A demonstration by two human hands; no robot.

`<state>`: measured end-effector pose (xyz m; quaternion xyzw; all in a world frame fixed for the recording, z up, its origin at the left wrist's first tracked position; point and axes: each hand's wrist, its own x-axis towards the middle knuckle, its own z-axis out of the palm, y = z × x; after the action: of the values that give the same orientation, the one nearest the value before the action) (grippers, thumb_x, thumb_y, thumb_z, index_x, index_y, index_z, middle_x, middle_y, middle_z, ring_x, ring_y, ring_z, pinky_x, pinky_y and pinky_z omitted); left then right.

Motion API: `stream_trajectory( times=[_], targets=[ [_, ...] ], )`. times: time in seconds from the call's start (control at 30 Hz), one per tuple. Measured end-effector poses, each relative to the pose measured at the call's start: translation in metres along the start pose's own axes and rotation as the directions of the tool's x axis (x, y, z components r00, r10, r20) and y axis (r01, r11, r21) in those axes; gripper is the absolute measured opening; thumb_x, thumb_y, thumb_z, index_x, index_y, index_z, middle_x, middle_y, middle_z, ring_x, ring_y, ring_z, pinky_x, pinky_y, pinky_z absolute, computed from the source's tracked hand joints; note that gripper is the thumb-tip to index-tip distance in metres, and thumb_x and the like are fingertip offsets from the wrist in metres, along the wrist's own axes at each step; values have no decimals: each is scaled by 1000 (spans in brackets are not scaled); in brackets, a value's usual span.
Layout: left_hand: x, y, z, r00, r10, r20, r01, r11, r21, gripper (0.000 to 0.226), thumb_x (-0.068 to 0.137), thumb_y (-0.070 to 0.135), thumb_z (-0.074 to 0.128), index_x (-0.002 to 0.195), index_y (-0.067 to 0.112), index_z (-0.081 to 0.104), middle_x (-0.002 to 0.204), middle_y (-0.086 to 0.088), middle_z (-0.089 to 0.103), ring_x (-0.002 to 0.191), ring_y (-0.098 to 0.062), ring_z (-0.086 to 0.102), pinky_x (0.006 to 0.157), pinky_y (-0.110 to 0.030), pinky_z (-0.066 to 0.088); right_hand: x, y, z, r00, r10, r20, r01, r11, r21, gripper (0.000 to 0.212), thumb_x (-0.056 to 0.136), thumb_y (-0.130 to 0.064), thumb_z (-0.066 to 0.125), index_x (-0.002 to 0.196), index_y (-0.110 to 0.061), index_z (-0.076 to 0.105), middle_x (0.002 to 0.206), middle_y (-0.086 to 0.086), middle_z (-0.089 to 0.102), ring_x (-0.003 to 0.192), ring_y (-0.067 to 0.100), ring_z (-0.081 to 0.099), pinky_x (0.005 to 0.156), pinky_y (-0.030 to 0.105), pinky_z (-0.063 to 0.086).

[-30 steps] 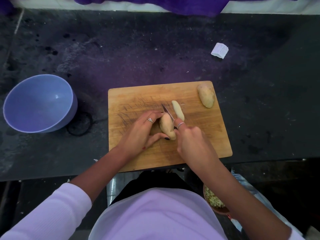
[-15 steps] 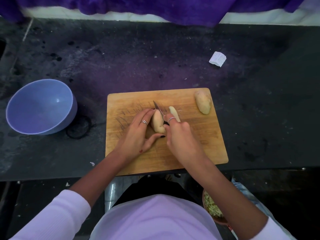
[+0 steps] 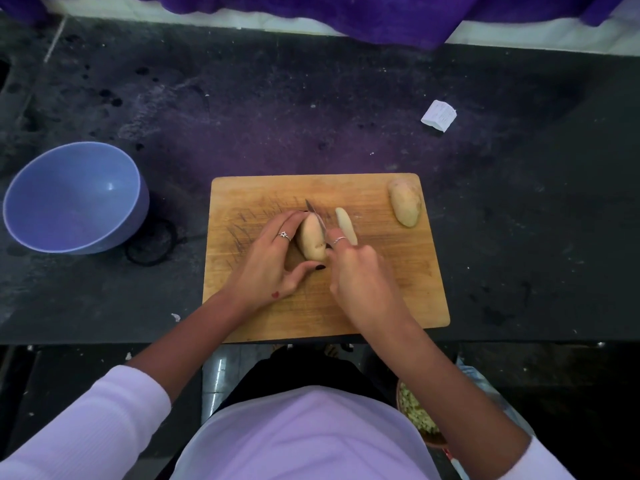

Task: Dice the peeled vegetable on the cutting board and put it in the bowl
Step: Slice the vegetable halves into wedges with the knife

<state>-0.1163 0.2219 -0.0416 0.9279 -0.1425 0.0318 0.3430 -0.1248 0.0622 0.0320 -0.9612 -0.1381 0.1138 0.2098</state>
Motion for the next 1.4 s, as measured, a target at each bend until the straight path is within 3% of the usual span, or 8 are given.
stream_trajectory(
  times=[0.17,0.37,0.53,0.7,0.87,1.13,1.4],
  targets=[
    [0,-3,1,1000,-19,1,19,1000,-7,75,81,51,59,138,5,41,139,-7,43,128,-19,41,110,-30,33,-25,5,7,1000,-5,-7,5,998,55,44,92,-10,55,133,-19,43,77,10,64,70,30,63,59,39,52],
    [2,-1,-1,1000,3,-25,-4,999,-37,72,80,46,66,135,6,44,135,-8,47,124,-16,45,107,-21,33,-5,7,11,997,44,-61,-30,975,219,28,98,-16,46,125,-18,51,81,11,64,69,29,62,59,43,52],
    [1,1,-2,999,-21,-48,17,996,-83,73,76,45,69,132,5,47,130,-6,51,120,-14,47,104,-17,34,-33,9,13,995,44,-87,-17,958,285,27,98,-19,47,124,-16,53,83,11,67,71,27,63,63,42,52],
    [4,0,-4,997,-10,-75,4,997,-80,71,70,46,72,126,5,53,125,-5,56,115,-9,49,100,-11,34,-8,10,18,995,62,-72,-41,964,263,26,99,-20,46,124,-17,51,80,6,62,63,20,59,55,35,50],
    [5,2,-5,995,-48,-85,37,991,-132,74,64,47,74,123,7,56,121,8,52,113,-2,48,99,-6,32,-42,15,22,992,49,-116,-8,942,335,25,97,-16,51,122,-15,55,80,8,68,67,21,64,63,43,53],
    [5,3,-7,995,-56,-83,43,987,-155,70,63,46,74,121,8,57,119,8,54,111,-1,50,97,-6,34,-19,12,34,986,51,-156,-3,957,290,28,99,-18,47,126,-15,53,85,8,68,71,21,64,62,38,52],
    [4,2,-5,994,-65,-89,52,989,-141,68,67,41,76,123,8,56,120,9,53,111,4,46,96,-3,31,-18,12,45,980,52,-190,9,952,306,27,98,-16,45,124,-13,53,81,13,68,70,28,65,61,46,54]
  ],
)
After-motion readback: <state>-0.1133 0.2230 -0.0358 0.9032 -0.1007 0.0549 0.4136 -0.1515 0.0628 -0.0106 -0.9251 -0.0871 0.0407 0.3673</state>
